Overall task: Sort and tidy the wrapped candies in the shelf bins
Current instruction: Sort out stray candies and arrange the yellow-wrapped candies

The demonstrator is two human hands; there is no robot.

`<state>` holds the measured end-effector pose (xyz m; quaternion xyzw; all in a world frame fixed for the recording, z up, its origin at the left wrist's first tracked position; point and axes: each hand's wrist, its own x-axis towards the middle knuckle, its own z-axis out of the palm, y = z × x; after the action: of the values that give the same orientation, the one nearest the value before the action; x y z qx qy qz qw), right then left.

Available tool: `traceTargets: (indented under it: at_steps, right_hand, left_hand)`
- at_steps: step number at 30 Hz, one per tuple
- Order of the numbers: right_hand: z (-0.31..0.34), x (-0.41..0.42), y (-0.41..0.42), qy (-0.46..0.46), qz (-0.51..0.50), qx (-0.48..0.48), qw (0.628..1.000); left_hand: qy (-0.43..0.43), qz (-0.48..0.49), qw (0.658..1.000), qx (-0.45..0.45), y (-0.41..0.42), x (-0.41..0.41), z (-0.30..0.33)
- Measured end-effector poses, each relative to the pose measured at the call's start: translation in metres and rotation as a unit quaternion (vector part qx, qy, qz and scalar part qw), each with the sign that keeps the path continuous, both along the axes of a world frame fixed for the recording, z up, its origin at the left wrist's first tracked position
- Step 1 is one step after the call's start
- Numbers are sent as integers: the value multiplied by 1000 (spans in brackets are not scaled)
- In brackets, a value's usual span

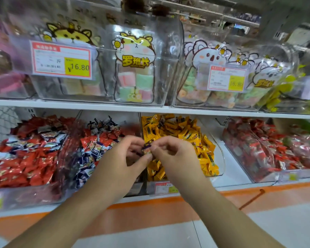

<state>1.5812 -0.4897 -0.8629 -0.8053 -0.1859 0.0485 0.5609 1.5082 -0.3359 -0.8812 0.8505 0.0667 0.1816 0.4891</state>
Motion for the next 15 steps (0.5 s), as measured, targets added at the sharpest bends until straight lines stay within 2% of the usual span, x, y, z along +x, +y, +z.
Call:
traceTargets:
  at_steps: [4,8,11,15]
  right_hand:
    - [-1,-7,5,40,-11,28,999]
    - [-9,0,-1,78,-34,12,996]
    - [-18,12,-10,48,-43,-42,997]
    - [-23,32,-21,-25,-78,-115,990]
  left_hand:
    - [-22,25,999,28,8,-8,9]
    - [-5,66,989,135,23,-10,8]
    - [37,51,979,196,27,-7,1]
    - [30,-35,971,236,14,3,-6]
